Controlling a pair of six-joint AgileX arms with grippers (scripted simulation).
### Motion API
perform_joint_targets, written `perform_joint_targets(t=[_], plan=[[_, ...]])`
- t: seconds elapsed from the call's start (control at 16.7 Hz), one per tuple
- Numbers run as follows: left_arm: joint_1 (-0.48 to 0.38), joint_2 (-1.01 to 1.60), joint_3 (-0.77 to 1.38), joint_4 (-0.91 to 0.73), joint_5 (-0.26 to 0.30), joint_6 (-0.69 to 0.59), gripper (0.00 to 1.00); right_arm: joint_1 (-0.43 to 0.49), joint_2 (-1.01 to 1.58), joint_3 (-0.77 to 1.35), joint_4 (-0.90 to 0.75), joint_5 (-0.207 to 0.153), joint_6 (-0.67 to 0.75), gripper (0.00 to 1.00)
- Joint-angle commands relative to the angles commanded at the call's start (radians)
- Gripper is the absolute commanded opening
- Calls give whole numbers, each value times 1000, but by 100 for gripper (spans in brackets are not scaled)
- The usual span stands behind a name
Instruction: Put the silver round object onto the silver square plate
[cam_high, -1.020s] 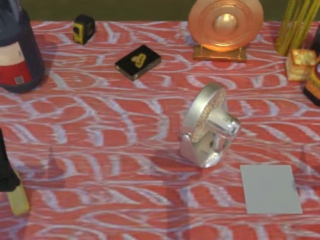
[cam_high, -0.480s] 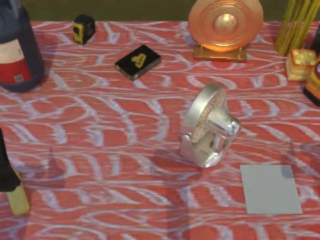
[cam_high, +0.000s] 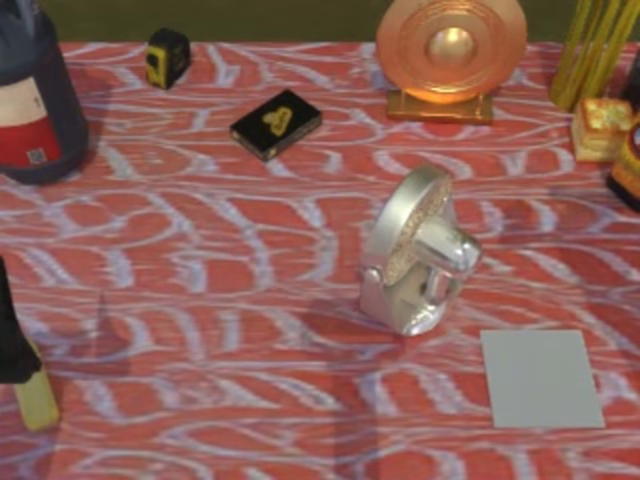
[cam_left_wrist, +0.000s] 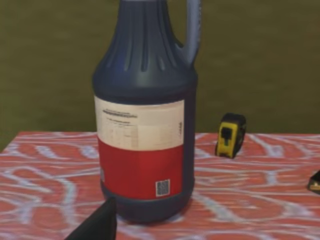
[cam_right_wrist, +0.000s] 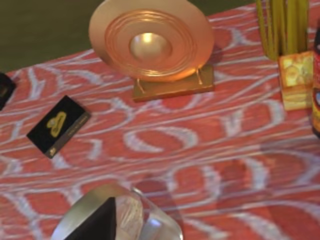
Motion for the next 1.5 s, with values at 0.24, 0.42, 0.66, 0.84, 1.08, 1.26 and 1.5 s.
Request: perform_joint_targets(t=[0.24, 0.42, 0.66, 0.84, 1.08, 1.26, 1.5], plan=[[0, 0, 0, 0, 0, 0, 100, 87, 329, 435, -217, -12, 211, 100], [0, 0, 0, 0, 0, 0, 100, 152, 580, 741, -384, -23, 365, 100], [0, 0, 0, 0, 0, 0, 100, 233, 910, 1082, -612, -36, 545, 100], [0, 0, 0, 0, 0, 0, 100, 281, 1136, 1271, -773, -38, 652, 100], [0, 0, 0, 0, 0, 0, 100, 323, 1364, 1426, -945, -34, 748, 100], [0, 0, 0, 0, 0, 0, 100, 337, 1450, 1474, -1012, -30, 781, 100], [0, 0, 0, 0, 0, 0, 100, 339, 1459, 1479, -1019, -30, 785, 100]])
